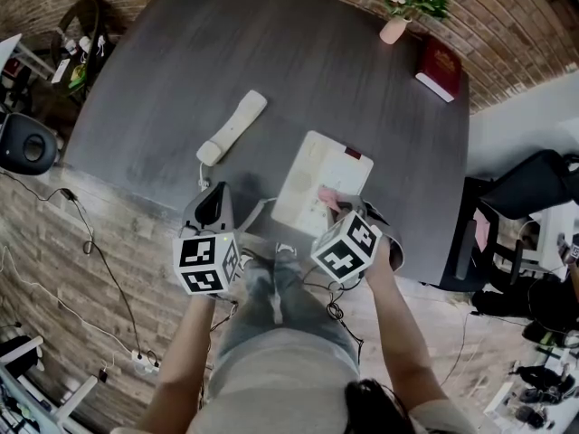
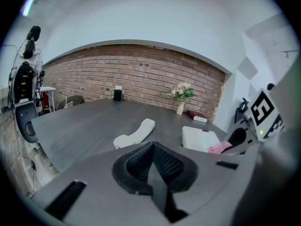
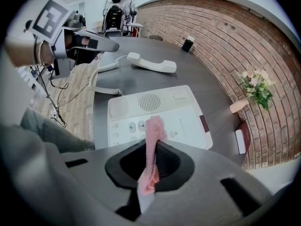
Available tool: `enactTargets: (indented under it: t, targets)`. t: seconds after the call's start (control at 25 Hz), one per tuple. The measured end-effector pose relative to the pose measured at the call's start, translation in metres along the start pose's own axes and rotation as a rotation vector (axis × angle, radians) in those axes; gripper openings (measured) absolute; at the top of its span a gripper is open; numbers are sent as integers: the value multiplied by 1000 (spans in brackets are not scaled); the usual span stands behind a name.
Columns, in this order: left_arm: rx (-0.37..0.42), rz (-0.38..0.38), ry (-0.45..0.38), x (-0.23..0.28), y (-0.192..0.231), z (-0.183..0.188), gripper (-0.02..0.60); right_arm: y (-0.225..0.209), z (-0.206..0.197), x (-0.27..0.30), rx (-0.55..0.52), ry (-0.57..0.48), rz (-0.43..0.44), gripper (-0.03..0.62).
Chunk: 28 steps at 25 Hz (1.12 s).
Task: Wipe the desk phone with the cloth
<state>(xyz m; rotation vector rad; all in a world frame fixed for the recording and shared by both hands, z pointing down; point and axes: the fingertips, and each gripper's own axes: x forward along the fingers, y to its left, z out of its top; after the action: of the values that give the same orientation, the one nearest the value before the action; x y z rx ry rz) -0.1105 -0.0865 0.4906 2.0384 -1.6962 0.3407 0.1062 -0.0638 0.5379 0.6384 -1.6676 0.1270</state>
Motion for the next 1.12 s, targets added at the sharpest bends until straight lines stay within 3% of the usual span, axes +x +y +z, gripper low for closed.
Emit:
enactTargets:
  t: [1.12]
  targets:
    - [4,-11,16,-17,-4,-17,5,36,-11,-4,12,-1,32,23]
